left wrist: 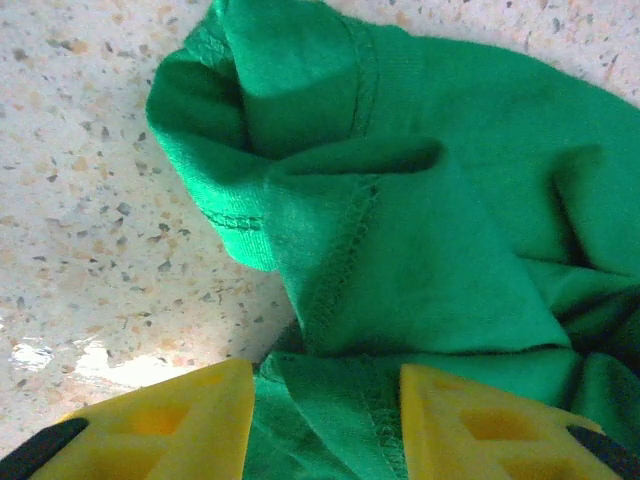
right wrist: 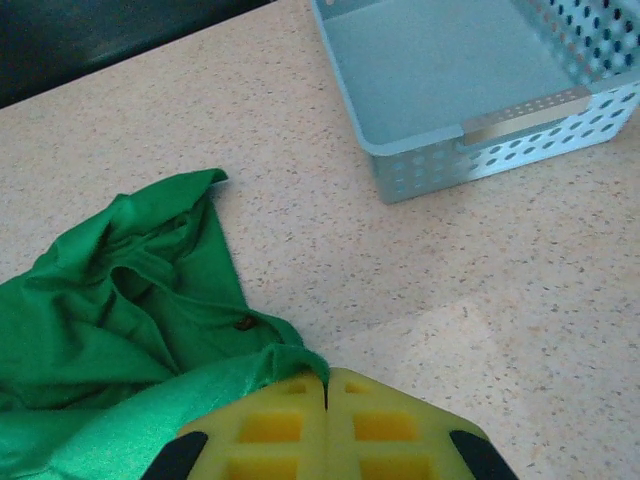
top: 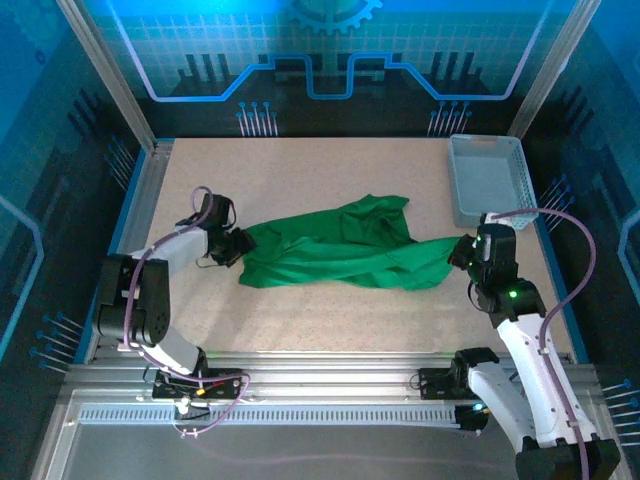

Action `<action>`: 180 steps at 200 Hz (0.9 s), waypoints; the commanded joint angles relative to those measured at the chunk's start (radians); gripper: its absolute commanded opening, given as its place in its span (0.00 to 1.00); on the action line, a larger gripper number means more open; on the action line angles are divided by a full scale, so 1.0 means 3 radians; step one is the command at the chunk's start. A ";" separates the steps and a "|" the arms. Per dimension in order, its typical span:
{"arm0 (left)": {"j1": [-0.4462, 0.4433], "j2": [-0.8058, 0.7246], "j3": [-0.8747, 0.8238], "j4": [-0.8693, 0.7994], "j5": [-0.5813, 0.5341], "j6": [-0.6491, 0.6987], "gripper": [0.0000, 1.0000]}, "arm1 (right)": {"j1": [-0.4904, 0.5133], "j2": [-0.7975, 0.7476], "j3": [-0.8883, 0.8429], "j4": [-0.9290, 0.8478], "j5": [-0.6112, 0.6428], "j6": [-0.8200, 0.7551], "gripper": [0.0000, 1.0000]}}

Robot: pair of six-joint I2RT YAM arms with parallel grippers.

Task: Fold the inside-out t-shirt

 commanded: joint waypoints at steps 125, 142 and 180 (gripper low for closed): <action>-0.0341 0.0270 0.0537 -0.0058 -0.0279 0.0175 0.11 | -0.0213 0.0057 0.0117 -0.0157 0.0061 0.0063 0.00; -0.0325 0.0424 0.0852 -0.0151 -0.0278 0.0200 0.05 | -0.0265 0.0119 0.0130 -0.0078 -0.0116 0.0035 0.00; -0.0239 0.0809 0.1575 -0.0416 -0.0303 0.0208 0.03 | -0.0291 0.0365 0.0388 0.0003 -0.0217 -0.0021 0.00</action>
